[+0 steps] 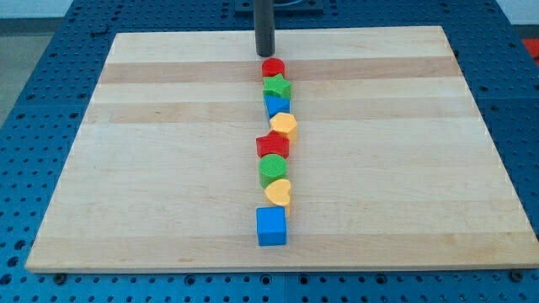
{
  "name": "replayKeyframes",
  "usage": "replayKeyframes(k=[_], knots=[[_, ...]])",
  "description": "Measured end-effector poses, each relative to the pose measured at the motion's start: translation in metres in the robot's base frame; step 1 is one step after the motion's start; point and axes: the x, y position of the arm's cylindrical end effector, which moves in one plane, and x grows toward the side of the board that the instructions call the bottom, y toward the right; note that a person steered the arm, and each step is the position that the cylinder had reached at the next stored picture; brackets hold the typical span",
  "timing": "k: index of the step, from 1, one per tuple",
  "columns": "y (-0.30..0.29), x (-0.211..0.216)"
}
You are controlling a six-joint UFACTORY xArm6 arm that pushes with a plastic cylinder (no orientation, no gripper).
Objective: Slide green star towards center left
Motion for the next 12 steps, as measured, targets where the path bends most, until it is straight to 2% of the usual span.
replayKeyframes(k=[3, 4, 5, 7, 9, 12], knots=[[0.049, 0.021], [0.066, 0.054], [0.066, 0.058], [0.03, 0.074], [-0.042, 0.104], [-0.033, 0.103]])
